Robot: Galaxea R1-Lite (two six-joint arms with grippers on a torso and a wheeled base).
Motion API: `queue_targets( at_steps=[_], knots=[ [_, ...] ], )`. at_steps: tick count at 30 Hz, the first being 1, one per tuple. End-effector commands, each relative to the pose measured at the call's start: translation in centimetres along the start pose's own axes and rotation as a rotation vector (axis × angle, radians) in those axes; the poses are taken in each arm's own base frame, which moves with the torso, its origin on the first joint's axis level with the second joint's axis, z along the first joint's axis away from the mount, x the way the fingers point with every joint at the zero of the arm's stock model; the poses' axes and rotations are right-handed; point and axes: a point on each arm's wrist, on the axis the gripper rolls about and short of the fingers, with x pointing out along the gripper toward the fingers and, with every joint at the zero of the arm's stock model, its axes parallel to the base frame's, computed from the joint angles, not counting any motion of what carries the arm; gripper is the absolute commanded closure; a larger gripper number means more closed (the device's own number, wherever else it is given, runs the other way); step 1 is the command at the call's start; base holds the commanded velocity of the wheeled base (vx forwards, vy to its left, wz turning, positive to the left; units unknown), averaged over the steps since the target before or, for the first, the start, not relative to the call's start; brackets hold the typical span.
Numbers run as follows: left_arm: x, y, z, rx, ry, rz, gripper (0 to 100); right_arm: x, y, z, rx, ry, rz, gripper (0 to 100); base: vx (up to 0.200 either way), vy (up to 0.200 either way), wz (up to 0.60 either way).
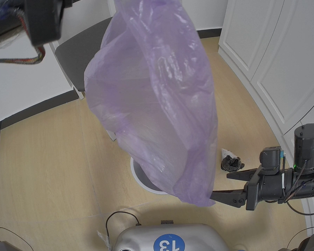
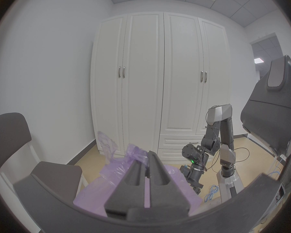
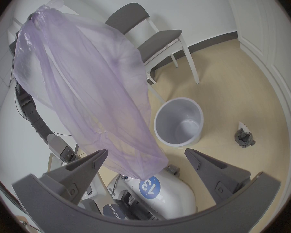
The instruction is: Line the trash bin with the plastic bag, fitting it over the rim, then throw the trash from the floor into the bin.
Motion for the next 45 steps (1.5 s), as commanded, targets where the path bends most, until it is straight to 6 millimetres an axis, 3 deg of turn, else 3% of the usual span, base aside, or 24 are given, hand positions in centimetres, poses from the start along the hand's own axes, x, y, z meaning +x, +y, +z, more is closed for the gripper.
queue_targets(
  at_steps=[1,5,10,25,39,42,45],
  knots=[
    [0.2,-0.1,0.0,-0.001,-0.002,-0.008,100,2.9,-0.4,-0.3,0.009,0.028,-0.016,0,0.000,0.000,0.00],
    [0.0,-0.3,0.2,0.000,-0.007,-0.012,100,4.3,-0.6,0.5,0.035,-0.053,-0.040,0,0.000,0.000,0.00],
    [-0.3,-0.2,0.1,0.000,-0.005,-0.005,100,4.2,-0.4,1.0,0.035,-0.095,-0.034,0,0.000,0.000,0.00],
    [-0.6,0.1,0.3,0.001,-0.020,0.010,100,7.3,1.7,-0.1,-0.015,-0.049,-0.031,0,0.000,0.000,0.00],
    [-1.2,0.0,0.4,0.003,-0.022,0.010,100,6.2,0.6,0.7,0.006,-0.106,-0.081,0,0.000,0.000,0.00],
    [-1.4,-0.1,0.3,0.002,-0.019,0.008,100,5.1,-0.1,1.6,0.022,-0.153,-0.099,0,0.000,0.000,0.00],
    [-1.6,-0.1,0.3,0.003,-0.022,0.010,100,4.8,-2.3,2.2,0.053,-0.173,-0.165,0,0.000,0.000,0.00]
  ],
)
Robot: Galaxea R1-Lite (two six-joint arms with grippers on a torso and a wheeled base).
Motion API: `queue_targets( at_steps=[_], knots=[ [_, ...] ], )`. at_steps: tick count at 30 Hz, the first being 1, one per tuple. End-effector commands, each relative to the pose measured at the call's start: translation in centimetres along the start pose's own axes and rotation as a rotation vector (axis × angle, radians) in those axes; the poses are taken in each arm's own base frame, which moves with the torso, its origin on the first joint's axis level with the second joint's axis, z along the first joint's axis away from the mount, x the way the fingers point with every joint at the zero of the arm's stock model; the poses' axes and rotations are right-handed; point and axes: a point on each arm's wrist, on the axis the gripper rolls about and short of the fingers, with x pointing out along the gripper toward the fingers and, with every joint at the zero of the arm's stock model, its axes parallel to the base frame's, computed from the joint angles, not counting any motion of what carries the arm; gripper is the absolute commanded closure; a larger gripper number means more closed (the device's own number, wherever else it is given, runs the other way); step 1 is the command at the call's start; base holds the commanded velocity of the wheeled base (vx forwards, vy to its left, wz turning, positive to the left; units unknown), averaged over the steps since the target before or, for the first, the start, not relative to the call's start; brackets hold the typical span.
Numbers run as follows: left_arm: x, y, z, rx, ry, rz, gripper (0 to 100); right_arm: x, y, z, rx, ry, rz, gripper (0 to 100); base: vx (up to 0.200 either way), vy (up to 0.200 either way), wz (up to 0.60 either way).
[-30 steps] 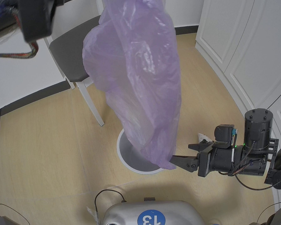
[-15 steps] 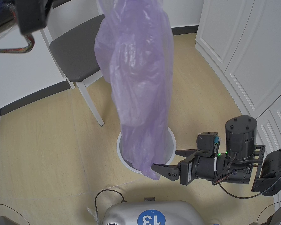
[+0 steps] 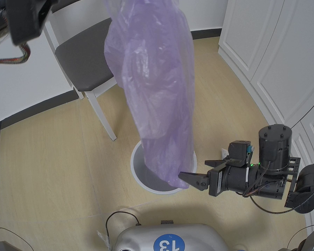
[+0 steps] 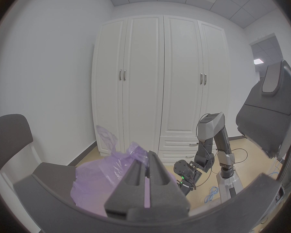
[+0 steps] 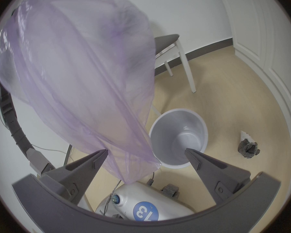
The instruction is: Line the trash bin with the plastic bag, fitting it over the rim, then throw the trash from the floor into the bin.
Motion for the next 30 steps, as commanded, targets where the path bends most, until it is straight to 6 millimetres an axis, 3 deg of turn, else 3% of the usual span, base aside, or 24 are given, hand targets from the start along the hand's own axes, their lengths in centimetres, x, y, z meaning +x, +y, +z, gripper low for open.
queue_targets(
  at_steps=[1,15,24,30],
  knots=[
    [-0.5,-0.1,0.1,0.002,-0.008,0.003,100,-0.5,-2.5,1.2,0.036,-0.045,-0.076,0,0.000,0.000,0.00],
    [-0.2,0.0,0.0,0.001,-0.002,0.001,100,0.1,-6.0,0.5,0.085,0.011,-0.115,0,0.000,0.000,0.00],
    [0.3,0.0,-0.1,0.000,0.003,0.001,100,0.0,-5.0,0.7,0.099,0.016,-0.008,0,0.000,0.000,0.00],
    [0.4,0.3,-0.2,0.001,0.006,0.013,100,-1.1,-3.9,1.2,0.183,0.023,0.120,0,0.000,0.000,0.00]
  ],
)
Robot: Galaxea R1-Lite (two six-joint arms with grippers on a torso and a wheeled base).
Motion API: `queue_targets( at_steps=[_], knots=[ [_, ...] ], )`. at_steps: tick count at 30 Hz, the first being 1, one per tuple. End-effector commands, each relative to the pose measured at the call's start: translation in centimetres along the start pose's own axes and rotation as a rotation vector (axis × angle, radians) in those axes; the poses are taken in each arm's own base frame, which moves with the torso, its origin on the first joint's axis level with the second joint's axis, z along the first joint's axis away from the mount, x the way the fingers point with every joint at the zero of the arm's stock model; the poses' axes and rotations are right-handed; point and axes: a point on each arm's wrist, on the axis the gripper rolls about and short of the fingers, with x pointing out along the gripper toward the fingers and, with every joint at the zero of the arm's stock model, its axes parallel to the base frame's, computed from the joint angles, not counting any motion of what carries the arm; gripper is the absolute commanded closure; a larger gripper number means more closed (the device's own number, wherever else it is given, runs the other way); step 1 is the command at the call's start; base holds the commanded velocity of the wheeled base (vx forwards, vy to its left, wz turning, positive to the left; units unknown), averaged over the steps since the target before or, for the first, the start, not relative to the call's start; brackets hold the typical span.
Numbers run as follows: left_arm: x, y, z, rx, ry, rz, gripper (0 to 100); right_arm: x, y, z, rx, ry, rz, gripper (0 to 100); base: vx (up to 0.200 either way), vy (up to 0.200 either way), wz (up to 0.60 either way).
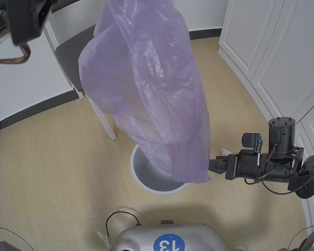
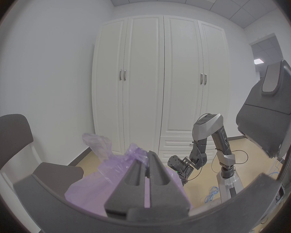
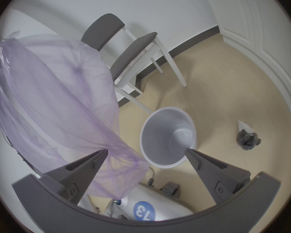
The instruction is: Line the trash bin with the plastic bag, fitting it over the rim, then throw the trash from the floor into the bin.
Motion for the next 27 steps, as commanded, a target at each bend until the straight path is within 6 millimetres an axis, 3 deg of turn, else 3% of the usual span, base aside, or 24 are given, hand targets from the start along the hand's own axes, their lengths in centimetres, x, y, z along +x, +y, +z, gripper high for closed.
queue_targets(
  at_steps=[1,7,15,27],
  knots=[
    [0.2,0.3,-0.1,0.001,0.006,0.013,100,-1.0,1.0,0.3,0.022,-0.008,0.067,0,0.000,0.000,0.00],
    [0.5,0.6,0.0,0.008,-0.017,0.030,100,-1.8,1.9,-0.6,0.047,0.053,0.164,0,0.000,0.000,0.00],
    [0.7,0.7,0.1,0.009,-0.019,0.033,100,-1.2,3.1,-2.4,0.021,0.123,0.204,0,0.000,0.000,0.00],
    [0.8,0.8,0.4,0.013,-0.025,0.041,100,2.5,4.6,-5.3,-0.049,0.163,0.250,0,0.000,0.000,0.00]
  ],
)
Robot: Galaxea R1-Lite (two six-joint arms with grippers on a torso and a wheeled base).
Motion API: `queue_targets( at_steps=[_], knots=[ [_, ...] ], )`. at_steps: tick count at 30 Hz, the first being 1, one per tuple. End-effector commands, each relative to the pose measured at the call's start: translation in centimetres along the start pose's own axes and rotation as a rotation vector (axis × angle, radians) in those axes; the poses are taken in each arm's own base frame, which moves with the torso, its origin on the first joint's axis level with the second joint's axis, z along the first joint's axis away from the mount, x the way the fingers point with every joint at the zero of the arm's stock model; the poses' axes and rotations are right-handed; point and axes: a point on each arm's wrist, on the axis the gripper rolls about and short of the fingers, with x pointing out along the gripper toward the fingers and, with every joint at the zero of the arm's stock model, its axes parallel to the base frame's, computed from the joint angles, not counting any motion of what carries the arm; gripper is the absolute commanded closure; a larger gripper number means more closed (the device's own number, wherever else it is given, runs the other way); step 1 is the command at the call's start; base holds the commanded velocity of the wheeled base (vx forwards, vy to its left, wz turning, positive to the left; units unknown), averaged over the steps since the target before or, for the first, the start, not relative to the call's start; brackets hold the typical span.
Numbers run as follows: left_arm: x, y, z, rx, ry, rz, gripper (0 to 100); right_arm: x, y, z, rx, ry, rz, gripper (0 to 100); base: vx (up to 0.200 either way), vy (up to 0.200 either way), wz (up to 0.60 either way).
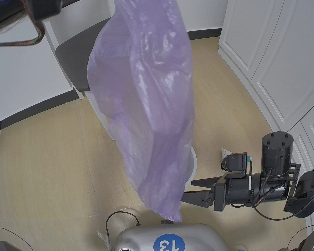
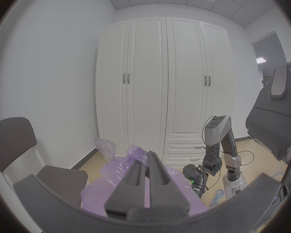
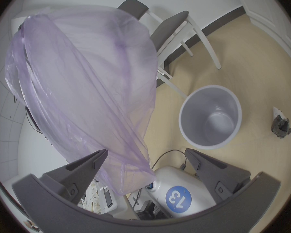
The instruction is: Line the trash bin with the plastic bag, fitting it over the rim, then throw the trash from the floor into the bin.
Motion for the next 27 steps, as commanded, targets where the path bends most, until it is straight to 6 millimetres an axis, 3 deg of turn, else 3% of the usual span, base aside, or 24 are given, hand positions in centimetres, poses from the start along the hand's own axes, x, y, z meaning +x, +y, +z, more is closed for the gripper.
queue_targets(
  at_steps=[1,3,7,14,19,27],
  knots=[
    [-0.1,0.0,0.1,0.001,-0.001,0.004,100,2.5,-0.3,-2.0,-0.006,0.038,-0.010,0,0.000,0.000,0.00],
    [-0.1,0.0,0.1,0.001,-0.001,0.004,100,2.6,-0.3,-2.1,-0.007,0.039,-0.009,0,0.000,0.000,0.00],
    [-0.3,0.1,0.2,0.003,-0.006,0.010,100,4.7,-0.9,-3.2,-0.026,-0.009,0.005,0,0.000,0.000,0.00],
    [-0.5,0.2,0.2,0.004,-0.006,0.019,100,6.8,-2.5,-3.0,-0.041,-0.144,-0.040,0,0.000,0.000,0.00],
    [-0.7,0.2,0.2,0.004,-0.004,0.021,100,6.7,-3.3,-2.0,-0.038,-0.195,-0.079,0,0.000,0.000,0.00],
    [-1.1,0.3,0.1,0.003,0.003,0.030,100,4.2,-3.4,0.3,-0.055,-0.292,-0.106,0,0.000,0.000,0.00]
  ],
)
